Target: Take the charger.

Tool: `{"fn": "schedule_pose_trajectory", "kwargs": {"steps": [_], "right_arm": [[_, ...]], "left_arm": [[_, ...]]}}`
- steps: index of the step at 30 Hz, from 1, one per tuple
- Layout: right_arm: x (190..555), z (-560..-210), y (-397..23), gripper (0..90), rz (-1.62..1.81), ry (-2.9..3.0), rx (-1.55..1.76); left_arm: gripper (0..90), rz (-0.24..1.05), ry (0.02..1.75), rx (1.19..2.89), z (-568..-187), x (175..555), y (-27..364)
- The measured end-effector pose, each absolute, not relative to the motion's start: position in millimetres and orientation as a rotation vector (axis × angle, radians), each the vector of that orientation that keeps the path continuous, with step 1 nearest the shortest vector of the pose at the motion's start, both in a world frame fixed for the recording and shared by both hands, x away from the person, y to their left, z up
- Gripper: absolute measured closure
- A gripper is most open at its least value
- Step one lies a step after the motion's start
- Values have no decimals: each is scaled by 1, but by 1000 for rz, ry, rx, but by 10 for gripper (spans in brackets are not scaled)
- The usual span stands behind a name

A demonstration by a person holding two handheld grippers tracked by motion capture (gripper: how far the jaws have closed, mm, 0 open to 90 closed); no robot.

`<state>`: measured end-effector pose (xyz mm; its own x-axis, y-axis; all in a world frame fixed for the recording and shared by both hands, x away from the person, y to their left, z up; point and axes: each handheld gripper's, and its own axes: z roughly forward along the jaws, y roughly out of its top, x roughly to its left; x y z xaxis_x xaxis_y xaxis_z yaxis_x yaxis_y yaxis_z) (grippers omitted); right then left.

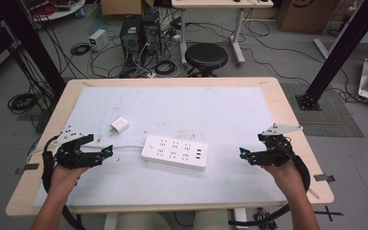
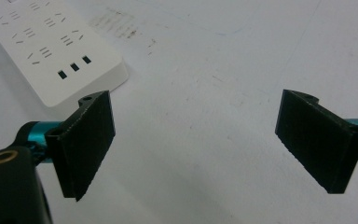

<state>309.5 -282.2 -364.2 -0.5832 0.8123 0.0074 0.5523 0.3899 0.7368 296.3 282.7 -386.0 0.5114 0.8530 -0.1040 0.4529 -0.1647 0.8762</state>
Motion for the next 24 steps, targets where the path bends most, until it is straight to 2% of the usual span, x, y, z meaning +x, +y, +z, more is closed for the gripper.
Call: {"fn": "schedule_pose_trajectory", "kwargs": {"steps": [9, 19, 24], "right_arm": [[308, -362, -282, 120, 1013, 2305, 1178], [315, -355, -276, 120, 977, 2333, 1162], [317, -350, -270, 120, 978, 2332, 1153]], "left_arm": [[100, 525, 1034, 1802, -376, 305, 280], [99, 466, 875, 1826, -353, 338, 279], [99, 479, 881, 1854, -344, 357, 281]]}}
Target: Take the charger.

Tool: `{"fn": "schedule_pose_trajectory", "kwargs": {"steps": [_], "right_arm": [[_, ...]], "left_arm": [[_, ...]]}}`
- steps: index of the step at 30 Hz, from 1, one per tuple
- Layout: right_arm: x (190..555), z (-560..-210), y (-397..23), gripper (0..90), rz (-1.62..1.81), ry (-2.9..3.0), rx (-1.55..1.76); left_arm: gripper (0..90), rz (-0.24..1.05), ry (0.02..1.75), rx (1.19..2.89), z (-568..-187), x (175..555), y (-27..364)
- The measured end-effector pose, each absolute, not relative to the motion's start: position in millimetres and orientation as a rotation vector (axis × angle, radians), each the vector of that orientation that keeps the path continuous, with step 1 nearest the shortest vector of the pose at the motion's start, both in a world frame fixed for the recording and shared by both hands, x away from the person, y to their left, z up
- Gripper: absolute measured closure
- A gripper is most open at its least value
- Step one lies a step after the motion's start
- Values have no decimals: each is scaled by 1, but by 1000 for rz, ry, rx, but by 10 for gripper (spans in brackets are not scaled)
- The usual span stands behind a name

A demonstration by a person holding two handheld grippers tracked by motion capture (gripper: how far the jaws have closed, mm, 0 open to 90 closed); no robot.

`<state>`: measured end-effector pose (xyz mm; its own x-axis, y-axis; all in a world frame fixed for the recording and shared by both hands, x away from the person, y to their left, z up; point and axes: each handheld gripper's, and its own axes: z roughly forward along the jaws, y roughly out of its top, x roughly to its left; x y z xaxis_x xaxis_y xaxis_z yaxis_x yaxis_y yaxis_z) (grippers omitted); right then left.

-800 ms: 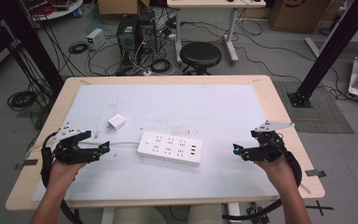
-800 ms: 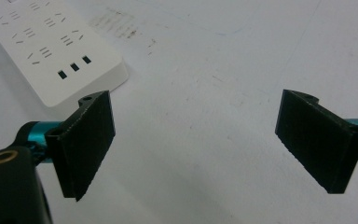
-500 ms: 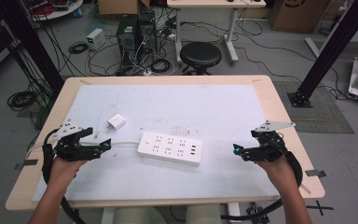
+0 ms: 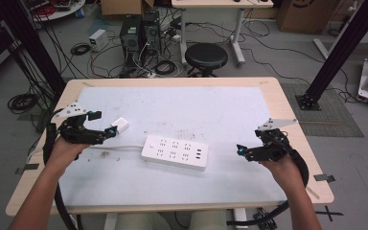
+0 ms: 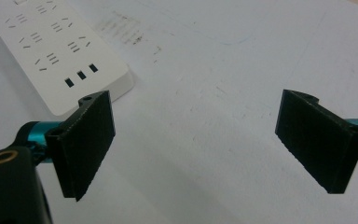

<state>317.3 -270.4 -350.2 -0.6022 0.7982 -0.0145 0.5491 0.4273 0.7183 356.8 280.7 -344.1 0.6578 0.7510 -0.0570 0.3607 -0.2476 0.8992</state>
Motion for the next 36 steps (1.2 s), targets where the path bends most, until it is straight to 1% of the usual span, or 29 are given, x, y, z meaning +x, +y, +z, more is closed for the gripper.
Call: {"fn": "schedule_pose_trajectory", "kwargs": {"steps": [8, 12, 17, 21, 24, 33, 36], "right_arm": [[321, -350, -269, 120, 961, 2347, 1152], [323, -352, -269, 120, 955, 2357, 1155], [326, -354, -271, 120, 945, 2362, 1166], [328, -355, -270, 120, 935, 2365, 1169], [329, -356, -270, 120, 932, 2368, 1166], [332, -362, -270, 120, 913, 2381, 1182], [333, -363, -271, 120, 912, 2381, 1189]], "left_arm": [[108, 546, 980, 1821, -353, 380, 291], [108, 558, 981, 1829, -358, 388, 295], [108, 520, 975, 1884, -372, 403, 293], [108, 460, 963, 1927, -380, 410, 290], [108, 459, 966, 1938, -382, 412, 289], [108, 446, 1053, 2017, -407, 432, 289], [108, 426, 1057, 2027, -415, 437, 286]]}}
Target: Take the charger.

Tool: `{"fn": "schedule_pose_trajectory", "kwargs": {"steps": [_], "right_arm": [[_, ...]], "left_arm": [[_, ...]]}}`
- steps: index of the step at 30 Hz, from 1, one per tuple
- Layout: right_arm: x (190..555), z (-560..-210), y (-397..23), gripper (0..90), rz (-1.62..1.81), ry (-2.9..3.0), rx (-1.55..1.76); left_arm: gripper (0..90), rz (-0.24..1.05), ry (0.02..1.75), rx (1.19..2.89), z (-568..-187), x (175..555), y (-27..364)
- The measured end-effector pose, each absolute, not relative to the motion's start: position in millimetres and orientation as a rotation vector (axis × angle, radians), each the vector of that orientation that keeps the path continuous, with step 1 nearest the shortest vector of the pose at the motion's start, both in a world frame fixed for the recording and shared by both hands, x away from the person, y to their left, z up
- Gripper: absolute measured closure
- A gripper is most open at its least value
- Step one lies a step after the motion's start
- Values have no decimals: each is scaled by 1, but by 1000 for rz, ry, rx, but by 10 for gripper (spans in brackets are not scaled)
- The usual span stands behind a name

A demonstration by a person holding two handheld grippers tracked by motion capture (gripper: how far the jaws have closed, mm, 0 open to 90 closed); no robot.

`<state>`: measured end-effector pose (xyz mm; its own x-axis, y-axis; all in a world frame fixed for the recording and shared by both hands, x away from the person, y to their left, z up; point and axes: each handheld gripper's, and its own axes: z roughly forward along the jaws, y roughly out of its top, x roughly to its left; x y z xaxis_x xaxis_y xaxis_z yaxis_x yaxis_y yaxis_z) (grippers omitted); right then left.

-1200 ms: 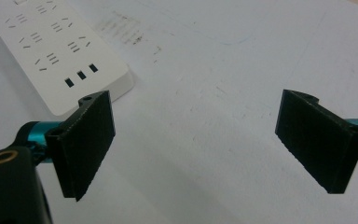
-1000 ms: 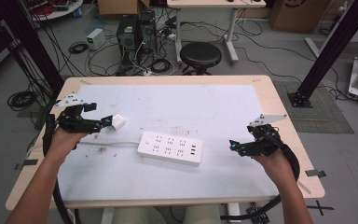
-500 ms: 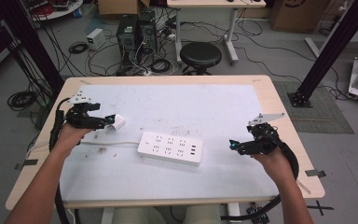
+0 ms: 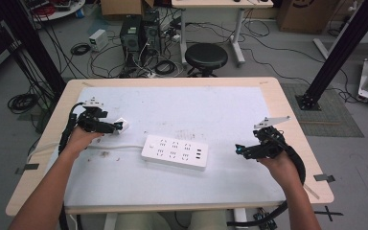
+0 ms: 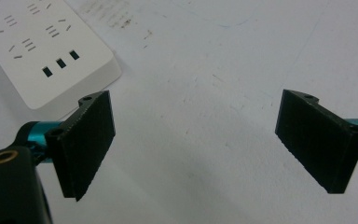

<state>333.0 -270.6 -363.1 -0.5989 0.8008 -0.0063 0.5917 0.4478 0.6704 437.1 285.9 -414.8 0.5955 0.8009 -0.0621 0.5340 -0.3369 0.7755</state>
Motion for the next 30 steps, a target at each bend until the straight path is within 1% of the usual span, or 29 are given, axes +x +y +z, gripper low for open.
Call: {"fn": "schedule_pose_trajectory", "kwargs": {"steps": [7, 14, 18, 26, 30], "right_arm": [[333, -366, -273, 120, 904, 2385, 1201], [334, -368, -274, 120, 898, 2387, 1216], [334, -370, -274, 120, 891, 2393, 1213], [335, -370, -274, 120, 895, 2392, 1224], [335, -371, -273, 120, 892, 2393, 1219]], "left_arm": [[108, 407, 1081, 2080, -431, 447, 280], [111, 417, 1076, 2144, -442, 451, 275], [170, 422, 1068, 2158, -444, 452, 273], [223, 431, 1059, 2168, -445, 452, 272], [288, 429, 1050, 2169, -444, 450, 271]]}}
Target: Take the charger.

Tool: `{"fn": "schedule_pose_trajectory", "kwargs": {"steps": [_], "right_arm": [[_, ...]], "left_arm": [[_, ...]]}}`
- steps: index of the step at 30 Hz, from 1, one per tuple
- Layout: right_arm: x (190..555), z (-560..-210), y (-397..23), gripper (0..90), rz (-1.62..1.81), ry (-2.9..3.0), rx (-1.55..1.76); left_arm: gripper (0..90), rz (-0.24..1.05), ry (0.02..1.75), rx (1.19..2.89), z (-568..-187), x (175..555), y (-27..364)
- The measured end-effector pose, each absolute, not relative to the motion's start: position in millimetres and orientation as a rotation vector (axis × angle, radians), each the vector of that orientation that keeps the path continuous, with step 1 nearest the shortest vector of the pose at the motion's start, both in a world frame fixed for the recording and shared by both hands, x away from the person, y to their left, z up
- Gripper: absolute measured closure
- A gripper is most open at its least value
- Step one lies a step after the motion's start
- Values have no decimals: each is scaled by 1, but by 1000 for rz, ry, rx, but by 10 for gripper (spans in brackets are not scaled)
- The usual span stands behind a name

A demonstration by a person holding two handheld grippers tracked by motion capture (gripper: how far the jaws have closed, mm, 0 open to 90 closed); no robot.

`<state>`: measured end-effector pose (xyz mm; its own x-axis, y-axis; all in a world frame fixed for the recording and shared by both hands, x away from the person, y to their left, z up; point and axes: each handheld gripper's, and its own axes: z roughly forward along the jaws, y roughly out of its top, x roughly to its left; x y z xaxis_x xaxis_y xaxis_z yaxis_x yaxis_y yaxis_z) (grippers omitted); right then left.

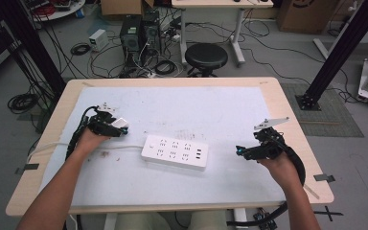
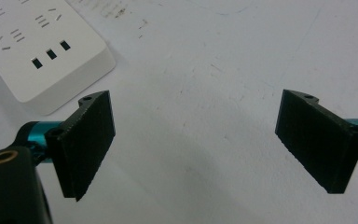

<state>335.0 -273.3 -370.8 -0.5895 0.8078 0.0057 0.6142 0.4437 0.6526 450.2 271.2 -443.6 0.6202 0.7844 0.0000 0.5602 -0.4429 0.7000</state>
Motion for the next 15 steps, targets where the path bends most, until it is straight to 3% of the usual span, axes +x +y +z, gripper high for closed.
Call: {"fn": "schedule_pose_trajectory", "kwargs": {"steps": [6, 15], "right_arm": [[335, -371, -274, 120, 890, 2387, 1217], [334, -370, -274, 120, 900, 2380, 1224]], "left_arm": [[423, 425, 1048, 2154, -443, 447, 272], [425, 434, 1112, 2123, -440, 444, 273]]}}
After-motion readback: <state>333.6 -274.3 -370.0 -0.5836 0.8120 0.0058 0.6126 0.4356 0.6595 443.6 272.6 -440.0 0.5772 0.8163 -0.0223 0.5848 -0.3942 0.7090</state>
